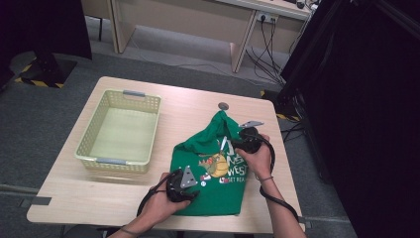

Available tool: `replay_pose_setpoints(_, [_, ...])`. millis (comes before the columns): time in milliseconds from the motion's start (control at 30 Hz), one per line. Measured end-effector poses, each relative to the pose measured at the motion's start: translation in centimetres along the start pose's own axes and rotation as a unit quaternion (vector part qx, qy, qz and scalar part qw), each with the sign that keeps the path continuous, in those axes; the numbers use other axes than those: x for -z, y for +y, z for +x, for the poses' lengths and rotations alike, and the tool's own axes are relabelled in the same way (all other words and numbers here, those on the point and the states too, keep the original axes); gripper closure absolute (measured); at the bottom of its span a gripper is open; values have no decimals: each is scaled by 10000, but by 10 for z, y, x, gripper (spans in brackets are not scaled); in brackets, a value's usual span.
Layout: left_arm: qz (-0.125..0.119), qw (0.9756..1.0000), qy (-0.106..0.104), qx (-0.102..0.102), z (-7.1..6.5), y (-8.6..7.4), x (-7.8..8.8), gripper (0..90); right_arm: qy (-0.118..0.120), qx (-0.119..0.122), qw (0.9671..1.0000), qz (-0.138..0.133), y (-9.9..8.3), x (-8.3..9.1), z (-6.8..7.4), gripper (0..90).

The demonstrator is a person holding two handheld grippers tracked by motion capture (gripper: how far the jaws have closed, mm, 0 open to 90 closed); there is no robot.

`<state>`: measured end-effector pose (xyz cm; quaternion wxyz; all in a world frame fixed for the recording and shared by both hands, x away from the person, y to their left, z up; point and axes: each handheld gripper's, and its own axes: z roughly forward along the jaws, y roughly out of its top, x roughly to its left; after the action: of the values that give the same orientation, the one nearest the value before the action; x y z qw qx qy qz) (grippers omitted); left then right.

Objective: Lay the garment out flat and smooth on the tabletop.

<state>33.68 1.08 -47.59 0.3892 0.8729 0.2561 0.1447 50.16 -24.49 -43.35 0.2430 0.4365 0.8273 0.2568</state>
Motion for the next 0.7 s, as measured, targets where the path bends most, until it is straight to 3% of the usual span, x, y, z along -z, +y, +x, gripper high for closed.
replay_pose_setpoints(133, [-2, 10000, -5, -7, 0, 0, 0, 490, -217, 52, 9997, 95, 2, -7, 3, 621])
replay_pose_setpoints(233, [-24, 10000, 14, -5, -1, -1, 1, 491, -254, -114, 9996, 80, 3, -8, 1, 779])
replay_pose_setpoints(300, [-33, 10000, 11, -12, -1, -2, 1, 494, -254, -193, 9995, 60, 2, -8, -1, 829])
replay_pose_setpoints(500, [-8, 10000, -17, -21, -3, -4, 5, 507, -329, -427, 9984, -164, 2, 4, -12, 871])
replay_pose_setpoints(700, [0, 10000, -76, 27, -6, -10, 11, 509, -557, -772, 9948, -372, 2, 24, -35, 846])
